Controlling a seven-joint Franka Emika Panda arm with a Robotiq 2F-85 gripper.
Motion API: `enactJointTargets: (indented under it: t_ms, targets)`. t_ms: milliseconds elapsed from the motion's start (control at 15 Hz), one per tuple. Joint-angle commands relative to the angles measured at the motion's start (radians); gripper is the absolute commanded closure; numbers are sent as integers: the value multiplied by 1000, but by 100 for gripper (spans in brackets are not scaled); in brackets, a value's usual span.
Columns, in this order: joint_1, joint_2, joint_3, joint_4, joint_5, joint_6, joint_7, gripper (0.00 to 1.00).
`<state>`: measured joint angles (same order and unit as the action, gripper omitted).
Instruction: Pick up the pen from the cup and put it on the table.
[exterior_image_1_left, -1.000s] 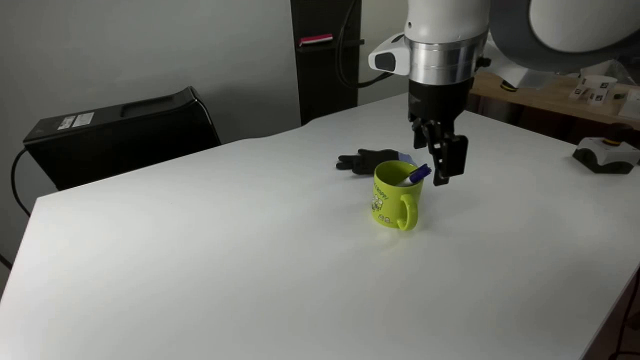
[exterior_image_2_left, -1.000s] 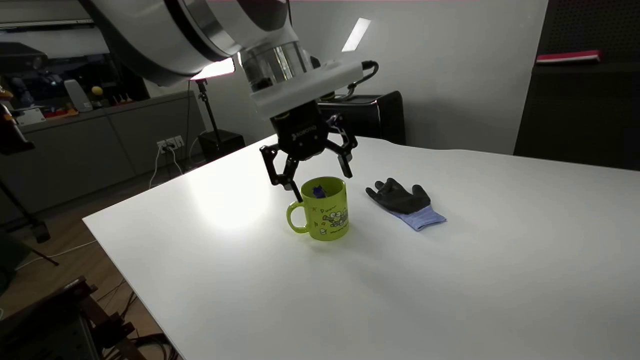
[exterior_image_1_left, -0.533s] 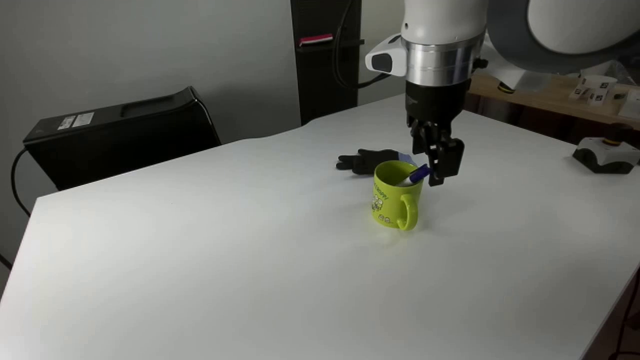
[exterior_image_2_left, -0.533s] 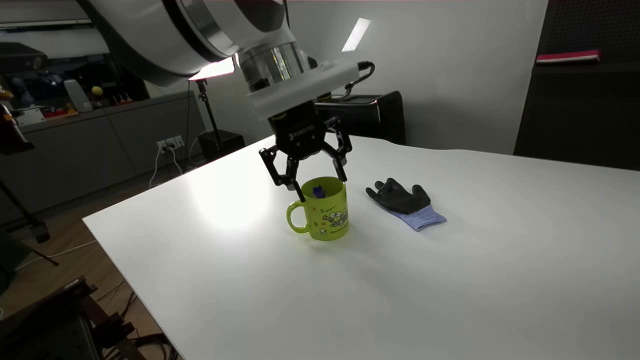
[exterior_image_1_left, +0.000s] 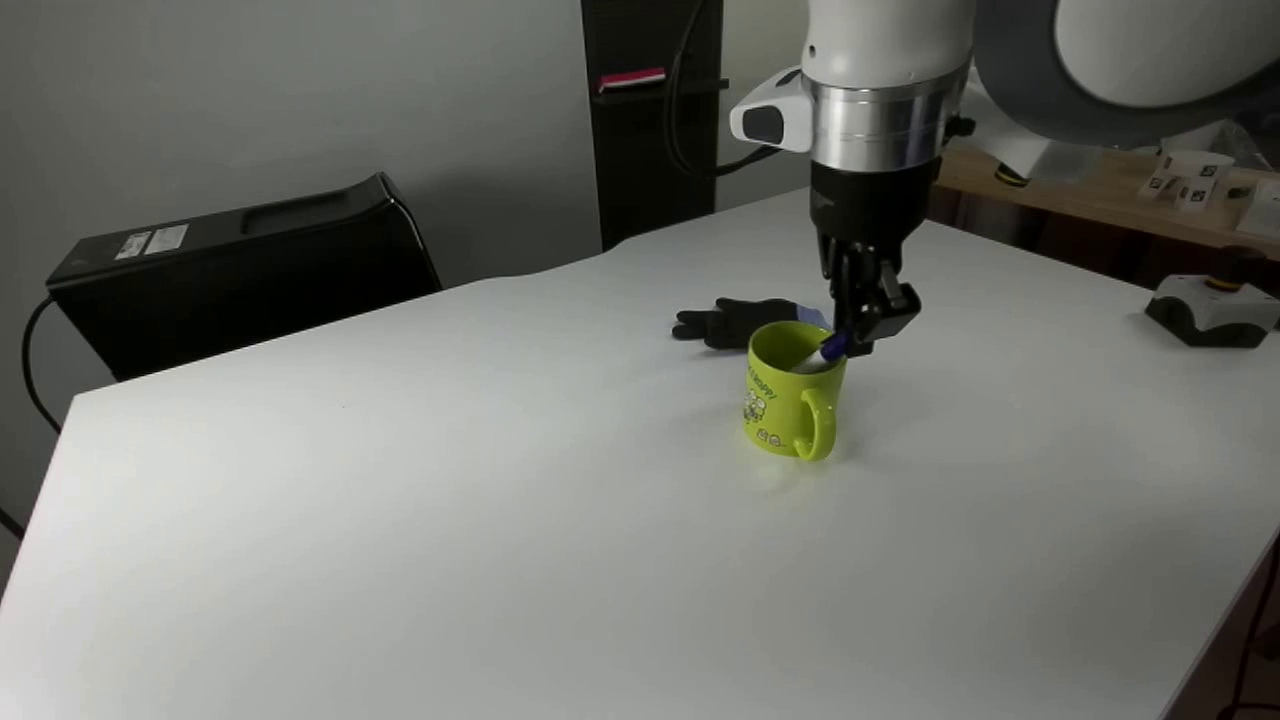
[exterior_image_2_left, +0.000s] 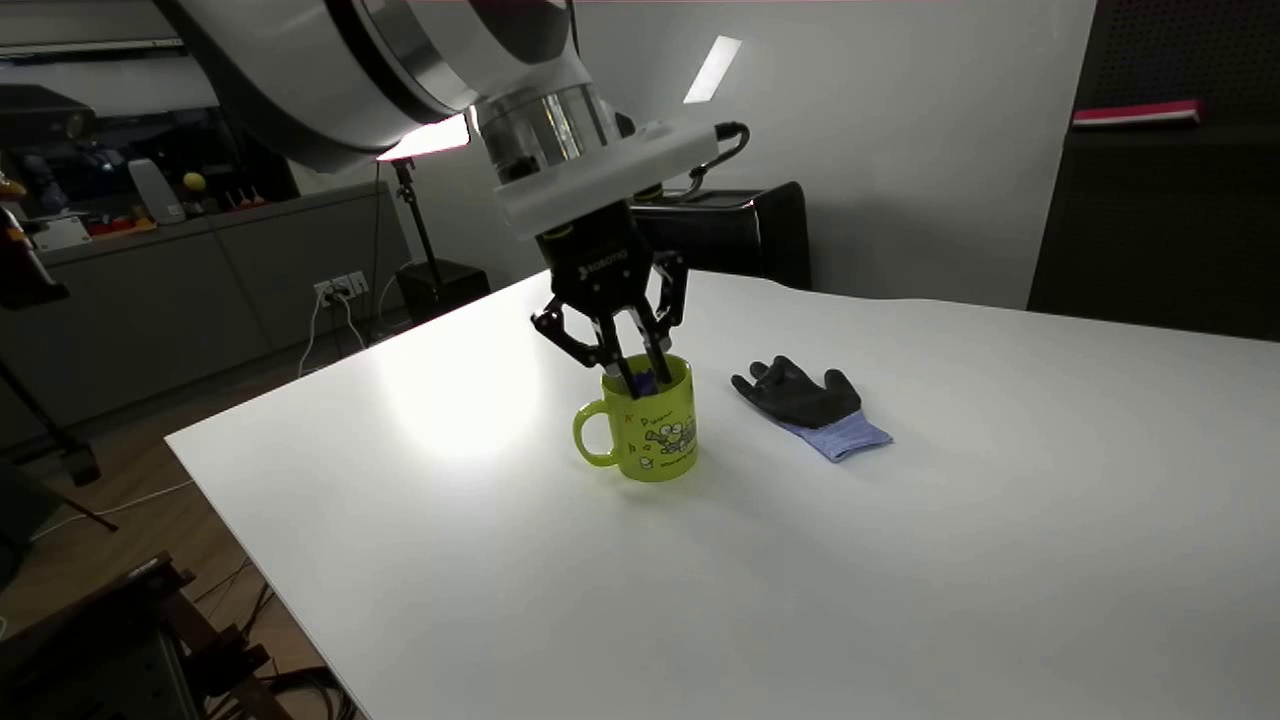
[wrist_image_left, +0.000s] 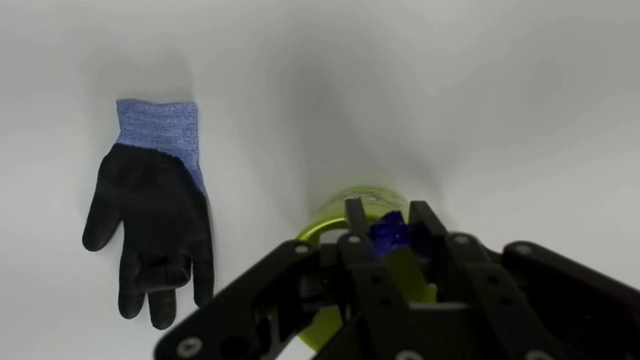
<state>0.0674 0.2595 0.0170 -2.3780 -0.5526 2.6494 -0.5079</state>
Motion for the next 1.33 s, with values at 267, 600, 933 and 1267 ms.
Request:
enactJointTargets:
  t_ms: [267, 600, 933, 1267]
  targets:
    - [8, -6, 7, 27, -12, -54, 36, 95]
    - [9, -50, 42, 79, 38, -160, 6, 95]
    - [7, -93, 79, 155, 118, -294, -49, 95]
    - [17, -119, 100, 249, 159, -415, -87, 95]
